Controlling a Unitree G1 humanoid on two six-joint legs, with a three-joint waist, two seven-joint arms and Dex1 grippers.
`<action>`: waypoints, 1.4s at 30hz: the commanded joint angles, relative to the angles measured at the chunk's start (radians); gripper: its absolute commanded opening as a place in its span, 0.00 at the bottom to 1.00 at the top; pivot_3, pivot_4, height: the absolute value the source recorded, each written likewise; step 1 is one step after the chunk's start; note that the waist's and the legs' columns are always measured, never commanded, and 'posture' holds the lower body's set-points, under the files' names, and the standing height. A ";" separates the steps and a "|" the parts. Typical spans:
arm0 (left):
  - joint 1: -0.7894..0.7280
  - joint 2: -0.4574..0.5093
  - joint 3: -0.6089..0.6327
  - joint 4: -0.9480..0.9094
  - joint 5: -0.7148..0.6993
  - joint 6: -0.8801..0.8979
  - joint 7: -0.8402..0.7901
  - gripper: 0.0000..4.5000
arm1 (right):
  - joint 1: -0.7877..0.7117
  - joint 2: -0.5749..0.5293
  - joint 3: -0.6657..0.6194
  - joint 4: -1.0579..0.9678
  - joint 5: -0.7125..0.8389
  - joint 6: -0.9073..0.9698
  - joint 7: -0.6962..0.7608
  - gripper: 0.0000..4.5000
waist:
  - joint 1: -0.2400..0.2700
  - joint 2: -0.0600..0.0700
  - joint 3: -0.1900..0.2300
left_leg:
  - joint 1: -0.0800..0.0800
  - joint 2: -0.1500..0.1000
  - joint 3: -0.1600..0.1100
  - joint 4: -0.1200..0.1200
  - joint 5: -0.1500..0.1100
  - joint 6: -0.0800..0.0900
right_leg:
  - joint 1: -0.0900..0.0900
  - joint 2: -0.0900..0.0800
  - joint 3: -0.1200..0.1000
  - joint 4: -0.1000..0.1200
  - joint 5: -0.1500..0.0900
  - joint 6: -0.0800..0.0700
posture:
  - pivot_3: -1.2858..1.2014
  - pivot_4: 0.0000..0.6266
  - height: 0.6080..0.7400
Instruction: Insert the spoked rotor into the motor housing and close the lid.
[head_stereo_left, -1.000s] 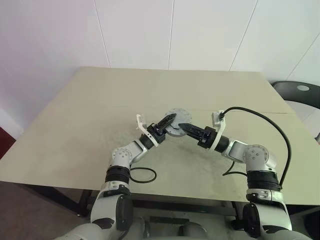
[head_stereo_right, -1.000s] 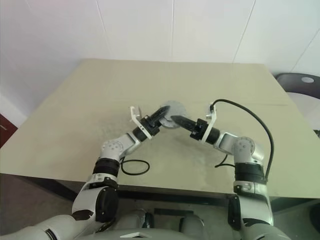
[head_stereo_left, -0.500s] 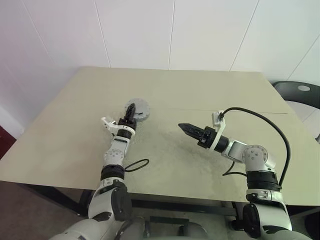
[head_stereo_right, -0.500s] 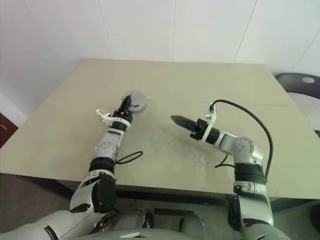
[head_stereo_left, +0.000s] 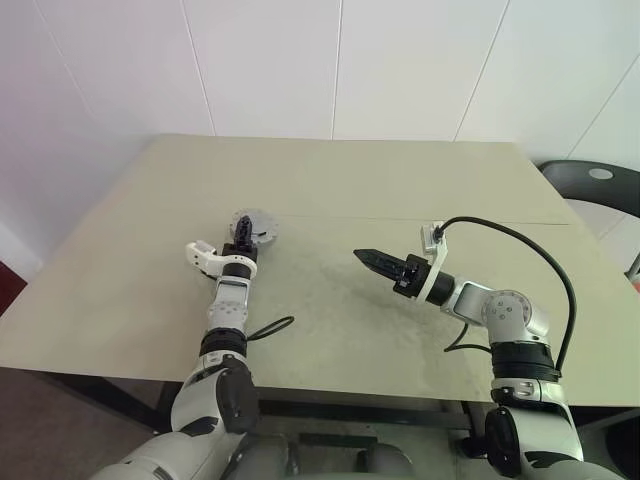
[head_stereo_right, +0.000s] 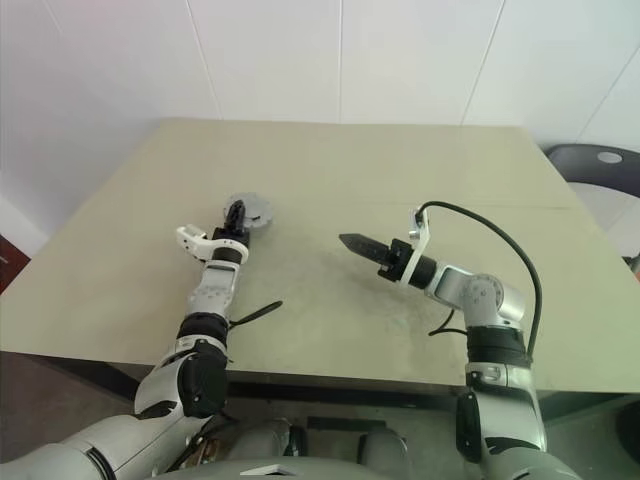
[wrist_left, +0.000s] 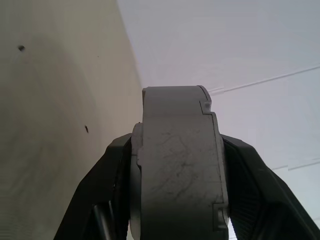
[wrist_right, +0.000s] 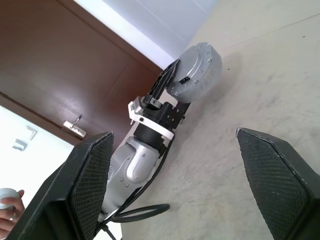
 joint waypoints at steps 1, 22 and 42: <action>-0.029 0.037 0.019 -0.027 -0.004 -0.038 -0.007 0.48 | -0.005 -0.002 -0.004 -0.022 0.007 -0.014 0.003 0.91 | -0.006 0.000 0.000 | 0.000 0.000 0.000 0.000 0.000 0.000 | 0.000 0.000 0.000 0.000 0.000 0.000 | 0.52 0.00 1.00; -0.021 0.031 0.018 -0.054 -0.018 0.005 -0.052 0.48 | 0.013 -0.008 0.011 -0.039 -0.010 -0.047 0.003 0.91 | -0.013 0.000 0.000 | 0.000 0.000 0.000 0.001 0.000 0.000 | 0.001 0.001 0.000 0.001 0.000 0.000 | 0.52 0.00 1.00; 0.003 0.038 -0.007 -0.083 0.045 -0.016 -0.034 0.48 | 0.013 -0.015 0.036 -0.045 -0.032 -0.076 0.019 0.91 | -0.013 0.000 0.000 | 0.000 0.000 0.000 0.001 0.000 0.000 | 0.001 0.001 0.000 0.001 0.000 0.000 | 0.52 0.00 1.00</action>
